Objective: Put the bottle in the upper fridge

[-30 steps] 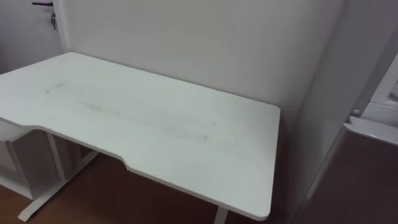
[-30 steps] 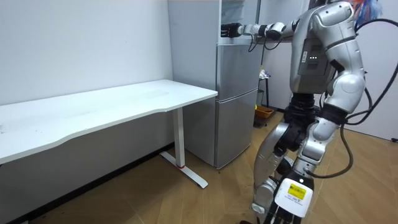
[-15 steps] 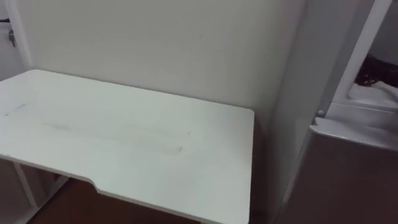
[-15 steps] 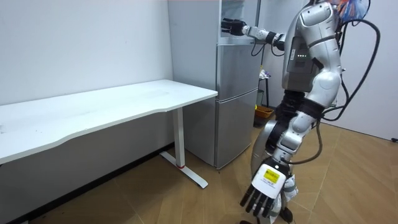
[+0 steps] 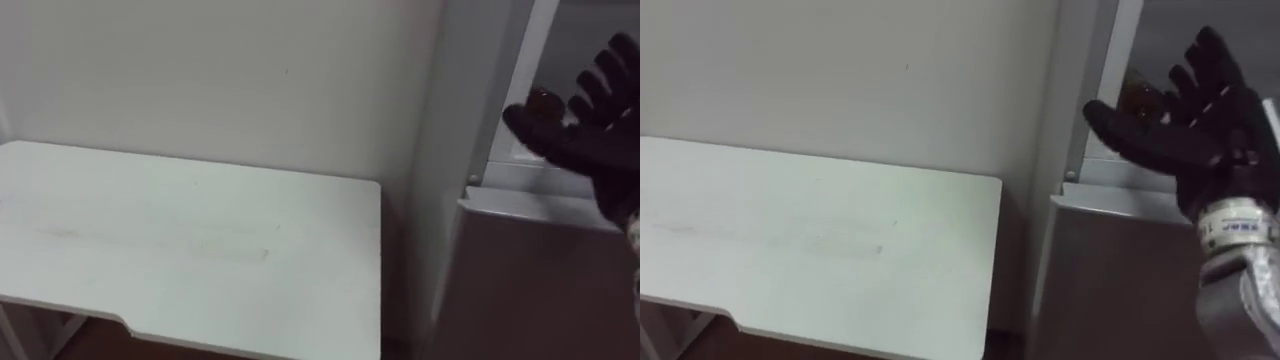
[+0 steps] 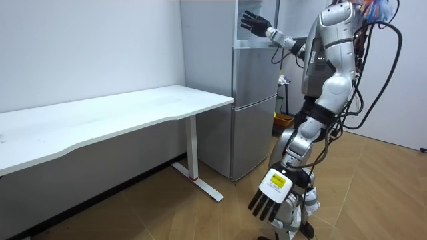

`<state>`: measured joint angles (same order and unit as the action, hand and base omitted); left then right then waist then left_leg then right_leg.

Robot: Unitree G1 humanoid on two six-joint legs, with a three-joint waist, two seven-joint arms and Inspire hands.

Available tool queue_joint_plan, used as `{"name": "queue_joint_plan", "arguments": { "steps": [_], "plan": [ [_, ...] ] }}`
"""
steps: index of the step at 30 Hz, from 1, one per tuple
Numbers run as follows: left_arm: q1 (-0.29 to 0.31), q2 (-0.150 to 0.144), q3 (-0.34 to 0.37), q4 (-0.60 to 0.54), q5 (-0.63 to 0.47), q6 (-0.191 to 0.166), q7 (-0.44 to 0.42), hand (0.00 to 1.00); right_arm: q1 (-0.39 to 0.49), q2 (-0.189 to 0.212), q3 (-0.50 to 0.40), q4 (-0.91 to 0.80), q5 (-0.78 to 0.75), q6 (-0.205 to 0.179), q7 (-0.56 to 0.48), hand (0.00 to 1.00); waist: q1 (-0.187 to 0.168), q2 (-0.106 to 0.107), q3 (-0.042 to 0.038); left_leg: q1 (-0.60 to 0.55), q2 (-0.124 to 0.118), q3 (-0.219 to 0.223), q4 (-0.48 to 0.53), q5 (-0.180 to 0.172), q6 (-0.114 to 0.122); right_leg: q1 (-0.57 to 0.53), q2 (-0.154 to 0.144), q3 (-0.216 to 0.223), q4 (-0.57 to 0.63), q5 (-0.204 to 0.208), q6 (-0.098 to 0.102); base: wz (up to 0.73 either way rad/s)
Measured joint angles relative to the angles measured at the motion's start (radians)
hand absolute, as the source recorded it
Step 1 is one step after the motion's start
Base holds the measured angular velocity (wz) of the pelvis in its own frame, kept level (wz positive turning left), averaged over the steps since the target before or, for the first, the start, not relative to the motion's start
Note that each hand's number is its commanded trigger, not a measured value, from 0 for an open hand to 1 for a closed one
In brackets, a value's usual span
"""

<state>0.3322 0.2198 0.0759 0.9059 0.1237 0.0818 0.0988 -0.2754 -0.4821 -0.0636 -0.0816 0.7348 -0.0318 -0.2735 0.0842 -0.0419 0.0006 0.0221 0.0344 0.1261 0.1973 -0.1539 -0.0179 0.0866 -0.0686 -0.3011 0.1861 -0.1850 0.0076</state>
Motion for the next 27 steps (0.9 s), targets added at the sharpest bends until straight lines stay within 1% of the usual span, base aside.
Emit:
{"name": "queue_joint_plan", "arguments": {
  "steps": [2, 3, 5, 6, 8, 9, 11, 13, 15, 16, 17, 20, 21, 23, 25, 27],
  "plan": [
    [-0.003, -0.002, 0.0, 0.0, 0.0, -0.001, -0.004, 0.0, 0.044, 0.017, 0.001, -0.023, -0.002, 0.0, 0.008, 0.0, -0.002, 0.008, -0.0039, 0.005, 0.002, 0.011, -0.002, -0.002, 0.0, -0.001, 0.001, 0.009, 0.001, 0.0, 0.0, -0.17],
    [-0.008, -0.002, 0.001, 0.007, -0.001, -0.012, -0.005, 0.0, 0.065, 0.02, 0.0, -0.038, -0.015, 0.0, 0.009, 0.0, -0.004, 0.012, -0.0063, 0.01, 0.004, 0.017, -0.006, -0.003, -0.001, -0.001, 0.003, 0.021, 0.001, 0.0, 0.0, -0.18],
    [-0.009, -0.003, 0.0, 0.023, -0.001, -0.027, -0.005, 0.0, 0.08, 0.022, 0.0, -0.075, -0.025, -0.001, 0.014, 0.0, -0.004, 0.016, -0.0056, 0.024, 0.006, 0.03, -0.016, -0.003, -0.001, 0.001, 0.005, 0.028, 0.001, 0.0, 0.0, -0.2],
    [-0.008, -0.004, 0.0, 0.024, 0.0, -0.036, -0.004, 0.0, 0.087, 0.022, -0.001, -0.103, -0.025, -0.006, 0.018, 0.0, -0.009, 0.016, -0.0057, 0.028, 0.006, 0.034, -0.02, -0.003, -0.002, 0.002, 0.004, 0.029, 0.001, 0.0, 0.0, -0.16],
    [-0.009, -0.006, 0.0, 0.026, 0.0, -0.048, -0.004, 0.0, 0.088, 0.022, -0.002, -0.136, -0.021, -0.025, 0.032, 0.0, -0.022, 0.015, -0.0052, 0.033, 0.006, 0.04, -0.027, -0.003, -0.002, 0.003, 0.005, 0.034, -0.001, 0.0, 0.0, -0.11],
    [-0.008, -0.007, 0.0, 0.026, 0.0, -0.052, -0.002, 0.0, 0.096, 0.023, -0.004, -0.164, -0.011, -0.036, 0.042, 0.0, -0.026, 0.013, -0.0046, 0.037, 0.007, 0.049, -0.03, -0.004, -0.003, 0.001, 0.006, 0.044, -0.001, 0.0, 0.0, -0.17],
    [-0.005, -0.007, 0.0, 0.027, -0.002, -0.058, 0.002, 0.0, 0.111, 0.03, -0.005, -0.201, 0.013, -0.046, 0.067, 0.0, -0.027, 0.01, -0.0043, 0.043, 0.01, 0.062, -0.03, -0.009, -0.004, 0.001, 0.009, 0.058, -0.001, 0.0, 0.001, -0.2],
    [-0.005, -0.007, -0.002, 0.029, -0.003, -0.064, 0.008, 0.0, 0.141, 0.057, -0.01, -0.233, 0.062, -0.065, 0.092, 0.0, -0.032, 0.009, -0.0035, 0.043, 0.01, 0.063, -0.028, -0.013, -0.004, 0.001, 0.009, 0.061, -0.002, 0.0, 0.001, -0.07],
    [-0.007, -0.013, -0.002, 0.039, -0.001, -0.075, 0.008, 0.0, 0.186, 0.098, -0.023, -0.261, 0.128, -0.067, 0.132, 0.0, -0.04, 0.009, -0.0019, 0.041, 0.01, 0.065, -0.024, -0.018, -0.003, -0.003, 0.009, 0.061, -0.001, 0.0, 0.001, -0.02],
    [-0.007, -0.014, -0.002, 0.042, 0.0, -0.076, 0.008, 0.0, 0.196, 0.106, -0.024, -0.262, 0.142, -0.068, 0.141, 0.0, -0.04, 0.009, -0.0018, 0.04, 0.011, 0.066, -0.023, -0.02, -0.004, -0.004, 0.008, 0.062, -0.001, 0.0, 0.002, -0.05],
    [-0.008, -0.017, -0.002, 0.05, 0.0, -0.076, 0.008, 0.0, 0.217, 0.122, -0.026, -0.262, 0.175, -0.069, 0.162, 0.0, -0.04, 0.01, -0.0015, 0.036, 0.012, 0.067, -0.015, -0.024, -0.003, -0.005, 0.009, 0.062, -0.001, -0.001, 0.003, -0.05],
    [-0.003, -0.032, -0.002, 0.06, 0.005, -0.076, 0.008, 0.0, 0.275, 0.159, -0.032, -0.26, 0.262, -0.068, 0.219, 0.0, -0.042, 0.023, -0.0031, 0.026, 0.016, 0.071, 0.008, -0.039, -0.003, -0.006, 0.011, 0.067, 0.0, -0.002, 0.004, -0.04],
    [0.002, -0.035, -0.002, 0.06, 0.008, -0.076, 0.008, 0.0, 0.295, 0.181, -0.037, -0.258, 0.299, -0.068, 0.238, 0.0, -0.041, 0.027, -0.0038, 0.027, 0.016, 0.074, 0.008, -0.04, -0.002, -0.006, 0.011, 0.07, -0.001, -0.002, 0.005, -0.05],
    [0.014, -0.039, -0.002, 0.06, 0.008, -0.075, 0.008, 0.0, 0.314, 0.207, -0.038, -0.239, 0.345, -0.068, 0.263, 0.0, -0.05, 0.033, -0.0043, 0.028, 0.016, 0.074, 0.008, -0.041, -0.002, -0.005, 0.011, 0.071, 0.0, -0.002, 0.005, 0.0],
    [0.014, -0.046, -0.003, 0.064, 0.008, -0.076, 0.018, 0.0, 0.345, 0.212, -0.039, -0.229, 0.391, -0.068, 0.282, 0.0, -0.053, 0.043, -0.0037, 0.033, 0.016, 0.076, 0.007, -0.041, -0.002, -0.001, 0.011, 0.074, -0.001, -0.001, 0.006, -0.02],
    [0.01, -0.053, -0.005, 0.081, 0.008, -0.076, 0.043, 0.0, 0.393, 0.215, -0.036, -0.177, 0.445, -0.07, 0.31, 0.0, -0.052, 0.054, -0.0084, 0.041, 0.016, 0.079, 0.002, -0.041, -0.002, 0.003, 0.012, 0.079, 0.0, -0.002, 0.006, -0.04]
  ]
}}
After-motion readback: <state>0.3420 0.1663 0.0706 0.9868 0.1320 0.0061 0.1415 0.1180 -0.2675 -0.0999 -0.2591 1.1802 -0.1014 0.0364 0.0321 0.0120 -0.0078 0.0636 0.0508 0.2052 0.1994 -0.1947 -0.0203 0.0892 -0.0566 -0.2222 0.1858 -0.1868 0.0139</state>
